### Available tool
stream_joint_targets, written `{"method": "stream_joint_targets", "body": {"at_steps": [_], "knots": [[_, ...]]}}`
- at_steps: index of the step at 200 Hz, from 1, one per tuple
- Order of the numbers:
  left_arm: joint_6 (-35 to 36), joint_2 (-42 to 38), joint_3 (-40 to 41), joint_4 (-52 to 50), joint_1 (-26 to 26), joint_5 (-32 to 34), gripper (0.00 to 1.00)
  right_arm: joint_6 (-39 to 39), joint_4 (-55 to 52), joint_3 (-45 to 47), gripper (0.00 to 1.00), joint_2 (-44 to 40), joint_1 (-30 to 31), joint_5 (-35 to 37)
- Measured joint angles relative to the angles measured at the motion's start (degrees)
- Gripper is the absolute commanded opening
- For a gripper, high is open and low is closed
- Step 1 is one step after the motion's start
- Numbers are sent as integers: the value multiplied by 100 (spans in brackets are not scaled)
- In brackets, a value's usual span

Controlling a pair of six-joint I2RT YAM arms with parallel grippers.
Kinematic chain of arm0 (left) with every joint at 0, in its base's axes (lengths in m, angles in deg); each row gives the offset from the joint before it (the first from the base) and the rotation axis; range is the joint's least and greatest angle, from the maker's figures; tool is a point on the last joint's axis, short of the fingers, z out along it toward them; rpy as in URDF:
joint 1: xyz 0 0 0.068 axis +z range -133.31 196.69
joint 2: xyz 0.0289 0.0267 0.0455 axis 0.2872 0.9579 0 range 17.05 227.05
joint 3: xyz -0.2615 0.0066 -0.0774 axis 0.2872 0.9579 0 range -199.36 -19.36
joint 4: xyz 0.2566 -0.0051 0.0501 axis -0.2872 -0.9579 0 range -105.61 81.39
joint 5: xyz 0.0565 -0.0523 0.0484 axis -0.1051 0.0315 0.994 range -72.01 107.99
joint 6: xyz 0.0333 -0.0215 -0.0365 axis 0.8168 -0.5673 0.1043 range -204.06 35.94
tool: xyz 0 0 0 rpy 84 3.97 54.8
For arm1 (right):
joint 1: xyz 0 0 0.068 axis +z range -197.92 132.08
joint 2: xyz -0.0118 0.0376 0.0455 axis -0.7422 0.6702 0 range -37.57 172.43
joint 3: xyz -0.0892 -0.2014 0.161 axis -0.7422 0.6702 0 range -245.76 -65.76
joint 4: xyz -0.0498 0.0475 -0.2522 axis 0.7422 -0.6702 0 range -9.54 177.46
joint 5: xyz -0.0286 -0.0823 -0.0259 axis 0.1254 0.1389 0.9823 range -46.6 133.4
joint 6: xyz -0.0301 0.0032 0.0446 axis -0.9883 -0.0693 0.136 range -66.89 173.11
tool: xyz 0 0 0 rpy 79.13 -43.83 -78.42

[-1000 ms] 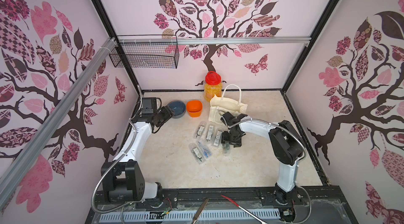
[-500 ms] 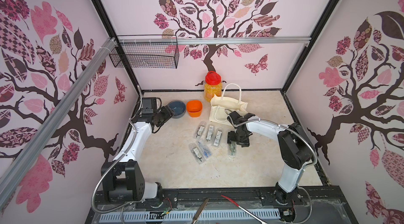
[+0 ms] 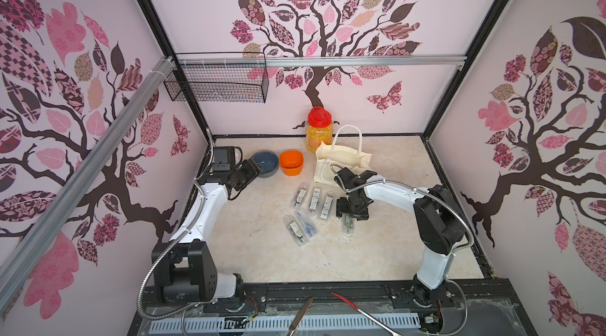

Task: Put the compass set into the canvas bag
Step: Pick up the compass set at the center of the board.

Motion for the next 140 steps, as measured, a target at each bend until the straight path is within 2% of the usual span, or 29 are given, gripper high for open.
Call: {"method": "stream_joint_targets", "body": {"at_steps": [140], "knots": [[-17,0,55,39,0,-2,66,4,11,0,62,238,-90,-133]]}}
